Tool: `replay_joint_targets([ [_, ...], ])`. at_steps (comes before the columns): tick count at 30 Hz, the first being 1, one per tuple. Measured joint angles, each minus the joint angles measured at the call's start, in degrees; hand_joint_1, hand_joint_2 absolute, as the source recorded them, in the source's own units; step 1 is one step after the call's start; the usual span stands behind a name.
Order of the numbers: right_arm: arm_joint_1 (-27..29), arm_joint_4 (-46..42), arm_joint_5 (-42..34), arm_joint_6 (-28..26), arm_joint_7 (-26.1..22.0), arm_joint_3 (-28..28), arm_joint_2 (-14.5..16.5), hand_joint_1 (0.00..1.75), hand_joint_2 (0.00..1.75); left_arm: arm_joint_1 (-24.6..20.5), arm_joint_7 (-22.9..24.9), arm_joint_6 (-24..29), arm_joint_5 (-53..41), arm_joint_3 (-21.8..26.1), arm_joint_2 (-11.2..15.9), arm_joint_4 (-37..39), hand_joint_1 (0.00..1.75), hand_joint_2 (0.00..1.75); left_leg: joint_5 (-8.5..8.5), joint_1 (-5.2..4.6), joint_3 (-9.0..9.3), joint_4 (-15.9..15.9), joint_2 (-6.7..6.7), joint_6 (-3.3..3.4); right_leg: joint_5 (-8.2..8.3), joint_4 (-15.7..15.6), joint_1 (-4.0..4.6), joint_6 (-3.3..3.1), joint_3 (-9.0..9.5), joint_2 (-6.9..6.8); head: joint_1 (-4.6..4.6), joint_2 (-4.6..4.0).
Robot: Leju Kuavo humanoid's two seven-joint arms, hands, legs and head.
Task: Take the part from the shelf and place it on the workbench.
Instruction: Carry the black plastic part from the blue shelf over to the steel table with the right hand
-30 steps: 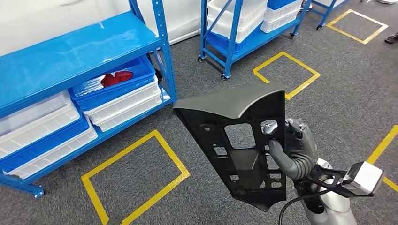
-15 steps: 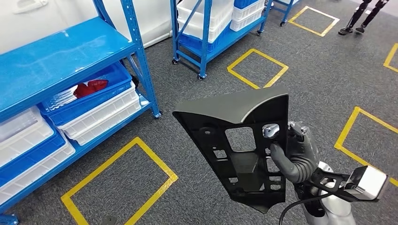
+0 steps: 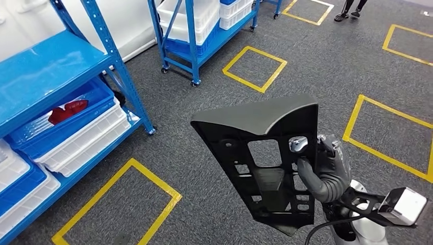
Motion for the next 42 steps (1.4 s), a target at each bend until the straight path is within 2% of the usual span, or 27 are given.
replay_joint_targets([
  [2, -0.56, 0.06, -0.12, 0.58, 0.50, 0.00, 0.68, 1.75, 1.75, -0.04, -0.02, -0.19, 0.42, 0.02, 0.11, -0.03, 0.00, 1.75, -3.49, 0.03, -3.30, 7.47, -1.24, -0.04, 0.03, -0.01, -0.03, -0.24, -0.03, 1.18, 0.00, 0.00],
  [3, -0.94, 0.20, -0.27, 0.97, 0.97, 0.01, 0.95, 1.75, 1.75, -0.01, -0.17, -0.25, 0.69, 0.05, 0.18, -0.04, 0.00, 1.75, -4.01, 0.05, -4.42, 9.71, -1.35, -0.07, 0.05, 0.02, -0.02, -0.24, -0.03, 1.86, 0.00, -0.01],
  [4, -1.48, 0.40, -0.44, 1.32, 1.47, 0.01, 1.11, 1.75, 1.75, -0.01, -0.42, -0.24, 0.96, 0.08, 0.22, -0.07, 0.00, 1.75, -3.30, 0.08, -4.59, 9.78, -1.38, -0.07, 0.06, 0.09, -0.04, -0.22, -0.02, 2.55, 0.00, -0.01],
  [6, -2.98, 0.88, -0.85, 1.73, 2.53, 0.03, 1.37, 1.75, 1.75, -0.06, -1.12, -0.16, 1.47, 0.14, 0.28, -0.15, 0.00, 1.75, 0.90, 0.27, -2.08, 3.66, -1.96, -0.03, 0.01, 0.37, -0.13, 0.00, 0.03, 3.93, 0.00, -0.01],
  [8, -4.48, 1.26, -1.19, 1.74, 3.42, 0.07, 1.55, 1.75, 1.75, -0.07, -1.62, -0.14, 1.66, 0.15, 0.26, -0.21, 0.00, 1.75, 3.89, 0.55, 1.02, -3.61, -3.94, 0.15, -0.09, 0.86, -0.05, 0.55, -0.23, 5.10, 0.00, -0.01],
  [10, -5.16, 1.45, -1.23, 1.60, 3.99, 0.11, 1.67, 1.75, 1.75, 0.03, -1.74, -0.22, 1.53, 0.15, 0.16, -0.21, 0.00, 1.75, 4.18, 0.57, 1.96, -6.06, -5.02, 0.60, 0.03, 1.10, -0.05, 1.31, -0.75, 6.03, 0.00, -0.01],
  [11, -5.16, 1.49, -1.18, 1.51, 4.16, 0.14, 1.69, 1.75, 1.75, 0.06, -1.70, -0.27, 1.35, 0.15, 0.04, -0.21, 0.00, 1.75, 4.29, 0.54, 1.98, -6.22, -4.64, 0.96, 0.19, 1.03, -0.12, 1.73, -0.93, 6.46, 0.00, -0.01],
  [12, -4.97, 1.47, -1.12, 1.47, 4.22, 0.14, 1.66, 1.75, 1.75, 0.09, -1.60, -0.31, 1.19, 0.15, -0.10, -0.22, 0.00, 1.75, 4.47, 0.57, 2.02, -6.41, -4.20, 1.37, 0.20, 1.05, -0.20, 2.06, -1.02, 6.49, 0.01, 0.00],
  [14, -4.68, 1.43, -1.01, 1.43, 4.21, 0.15, 1.57, 1.75, 1.75, 0.15, -1.40, -0.33, 0.90, 0.15, -0.33, -0.23, 0.00, 1.75, 4.79, 0.70, 2.16, -6.84, -3.15, 2.17, -1.22, 3.21, -0.11, 2.62, -2.07, 4.51, 0.01, 0.00],
  [16, -4.51, 1.44, -0.98, 1.41, 4.14, 0.15, 1.53, 1.75, 1.75, 0.44, -1.34, -0.33, 0.84, 0.15, -0.48, -0.24, 0.00, 1.75, 4.82, 0.58, 2.21, -7.02, -1.92, 2.62, -4.70, 9.94, -0.14, 3.04, -5.34, 1.79, 0.01, 0.00],
  [17, -4.38, 1.47, -0.97, 1.40, 4.15, 0.15, 1.53, 1.75, 1.75, 0.65, -1.33, -0.34, 0.84, 0.15, -0.53, -0.24, 0.00, 1.75, 4.76, 0.45, 2.19, -7.01, -1.26, 2.70, -6.34, 13.96, -0.26, 3.23, -7.34, 1.23, 0.01, 0.00],
  [18, -4.19, 1.51, -0.97, 1.40, 4.15, 0.15, 1.53, 1.75, 1.75, 0.81, -1.33, -0.34, 0.84, 0.15, -0.57, -0.24, 0.00, 1.75, 4.69, 0.34, 2.19, -6.99, -0.61, 2.75, -7.14, 16.77, -0.38, 3.34, -8.78, 1.00, 0.00, 0.00],
  [19, -4.04, 1.54, -0.96, 1.40, 4.15, 0.15, 1.53, 1.75, 1.75, 0.89, -1.33, -0.34, 0.84, 0.15, -0.57, -0.24, 0.00, 1.75, 4.60, 0.25, 2.21, -6.98, 0.03, 2.78, -6.89, 17.62, -0.45, 3.36, -9.23, 0.87, 0.01, 0.00],
  [20, -3.94, 1.56, -0.96, 1.40, 4.16, 0.15, 1.53, 1.75, 1.75, 0.89, -1.33, -0.34, 0.84, 0.15, -0.59, -0.24, 0.00, 1.75, 4.49, 0.16, 2.30, -6.98, 0.61, 2.77, -5.56, 15.96, -0.48, 3.28, -8.38, 0.66, 0.01, -0.01],
  [22, -3.93, 1.56, -0.96, 1.42, 4.15, 0.15, 1.53, 1.75, 1.75, 0.83, -1.32, -0.37, 0.84, 0.15, -0.67, -0.24, 0.00, 1.75, 4.21, -0.01, 2.62, -6.98, 1.65, 2.63, -1.96, 7.72, -0.21, 2.70, -4.04, -0.96, 0.02, -0.01],
  [24, -3.98, 1.55, -0.93, 1.41, 4.17, 0.15, 1.53, 1.75, 1.75, 0.84, -1.22, -0.47, 0.83, 0.15, -0.80, -0.24, 0.00, 1.75, 3.90, -0.27, 2.86, -6.97, 2.48, 2.24, -0.26, 1.67, 0.41, 1.89, -0.97, -2.62, 0.02, 0.00],
  [25, -3.96, 1.55, -0.88, 1.33, 4.23, 0.15, 1.47, 1.75, 1.75, 0.95, -1.07, -0.57, 0.73, 0.15, -0.87, -0.23, 0.00, 1.75, 3.79, -0.36, 2.94, -7.00, 2.91, 1.98, -0.35, 0.87, 0.70, 1.55, -0.65, -2.88, 0.02, 0.00],
  [27, -3.68, 1.49, -0.66, 1.00, 4.32, 0.15, 1.26, 1.75, 1.75, 1.29, -0.59, -0.76, 0.53, 0.14, -1.06, -0.23, 0.00, 1.75, 3.51, -0.40, 3.13, -7.09, 3.66, 1.37, -0.17, 0.65, 0.63, 1.05, -0.70, -1.70, 0.01, -0.01],
  [29, -3.19, 1.33, -0.44, 0.69, 4.34, 0.15, 1.05, 1.75, 1.75, 1.68, 0.03, -0.84, 0.45, 0.13, -1.24, -0.23, 0.00, 1.75, 2.06, -0.27, 2.71, -5.44, 2.21, 0.83, 0.10, 0.02, 0.23, 0.51, -0.39, -0.68, 0.01, 0.00],
  [32, -2.85, 1.27, -0.33, 0.67, 4.35, 0.15, 0.89, 1.75, 1.75, 2.54, 0.86, -0.88, 0.53, 0.14, -1.36, -0.21, 0.00, 1.75, -3.13, 0.01, -1.94, 4.97, -1.00, 0.36, 0.22, -0.29, 0.03, 0.05, -0.17, 0.92, 0.00, -0.01],
  [33, -2.80, 1.33, -0.32, 0.70, 4.34, 0.15, 0.87, 1.75, 1.75, 2.86, 1.10, -0.91, 0.56, 0.14, -1.41, -0.21, 0.00, 1.75, -4.17, 0.08, -3.68, 8.36, -1.25, 0.23, 0.20, -0.24, 0.03, 0.02, -0.16, 1.61, 0.00, -0.01],
  [34, -2.77, 1.42, -0.28, 0.71, 4.34, 0.15, 0.87, 1.75, 1.75, 3.08, 1.26, -0.92, 0.60, 0.15, -1.47, -0.21, 0.00, 1.75, -4.06, 0.16, -4.64, 9.90, -1.32, 0.11, 0.18, -0.18, 0.01, 0.02, -0.15, 2.32, 0.00, -0.01],
  [35, -2.77, 1.52, -0.24, 0.68, 4.33, 0.15, 0.87, 1.75, 1.75, 3.20, 1.38, -0.93, 0.60, 0.15, -1.50, -0.21, 0.00, 1.75, -2.74, 0.29, -4.51, 9.03, -1.38, 0.01, 0.14, -0.05, -0.04, 0.10, -0.13, 3.08, 0.00, -0.01],
  [36, -2.77, 1.61, -0.16, 0.61, 4.30, 0.15, 0.87, 1.75, 1.75, 3.23, 1.40, -0.94, 0.55, 0.15, -1.52, -0.21, 0.00, 1.75, -0.55, 0.49, -3.37, 6.01, -1.64, -0.09, 0.06, 0.15, -0.12, 0.25, -0.10, 3.83, 0.00, -0.01],
  [38, -2.72, 1.70, 0.04, 0.40, 4.07, 0.15, 0.86, 1.75, 1.75, 3.20, 1.42, -1.03, 0.20, 0.12, -1.57, -0.21, 0.00, 1.75, 3.17, 1.01, -0.12, -1.77, -3.89, -0.22, -0.27, 0.81, -0.20, 0.79, -0.28, 5.15, 0.00, -0.01],
  [40, -2.49, 1.72, 0.34, 0.13, 3.45, 0.14, 0.67, 1.75, 1.75, 3.09, 1.67, -1.20, -0.29, 0.05, -1.69, -0.21, 0.00, 1.75, 3.99, 1.19, 1.38, -5.27, -5.83, 0.12, -0.37, 1.37, -0.26, 1.59, -0.88, 6.28, 0.00, -0.01],
  [42, -1.94, 1.74, 0.66, -0.05, 2.54, 0.07, 0.37, 1.75, 1.75, 2.76, 1.88, -1.29, -0.62, -0.01, -1.82, -0.21, 0.00, 1.75, 4.05, 1.01, 1.46, -5.57, -5.23, 0.97, -0.07, 1.35, -0.47, 2.46, -1.37, 7.43, 0.01, -0.01],
])
